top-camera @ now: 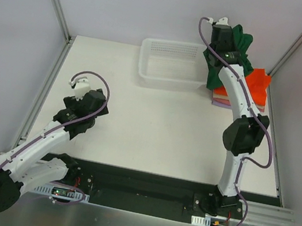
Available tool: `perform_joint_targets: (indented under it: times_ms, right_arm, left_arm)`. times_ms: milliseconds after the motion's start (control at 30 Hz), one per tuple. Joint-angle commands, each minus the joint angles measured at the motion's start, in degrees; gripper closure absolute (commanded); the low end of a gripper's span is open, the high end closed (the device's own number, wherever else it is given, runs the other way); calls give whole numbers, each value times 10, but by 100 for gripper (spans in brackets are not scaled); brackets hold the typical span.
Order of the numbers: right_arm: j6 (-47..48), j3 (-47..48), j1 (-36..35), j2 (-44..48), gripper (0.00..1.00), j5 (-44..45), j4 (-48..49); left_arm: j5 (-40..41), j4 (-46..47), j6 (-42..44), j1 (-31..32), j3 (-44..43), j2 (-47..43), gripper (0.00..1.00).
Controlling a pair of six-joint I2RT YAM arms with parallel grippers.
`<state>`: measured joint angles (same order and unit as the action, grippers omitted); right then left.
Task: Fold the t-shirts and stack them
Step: Put the neatly folded tshirt into the corner of the board with the right arm
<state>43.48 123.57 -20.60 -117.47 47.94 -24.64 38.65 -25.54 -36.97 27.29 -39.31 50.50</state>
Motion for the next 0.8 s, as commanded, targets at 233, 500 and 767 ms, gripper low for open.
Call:
perform_joint_targets:
  times_ms: [233,500,767]
  right_arm:
    - [-49,69,88,-52,100,-58,-31]
    - [-65,70,165,-71,100,-94,-42]
    - [-82,52,222,-103,93,-208,-44]
  left_arm:
    - [26,-1,8,-6,-49,61,1]
    - [20,-2,6,-7,-71,101,1]
    - [6,-1,10,-7,-95,130,1]
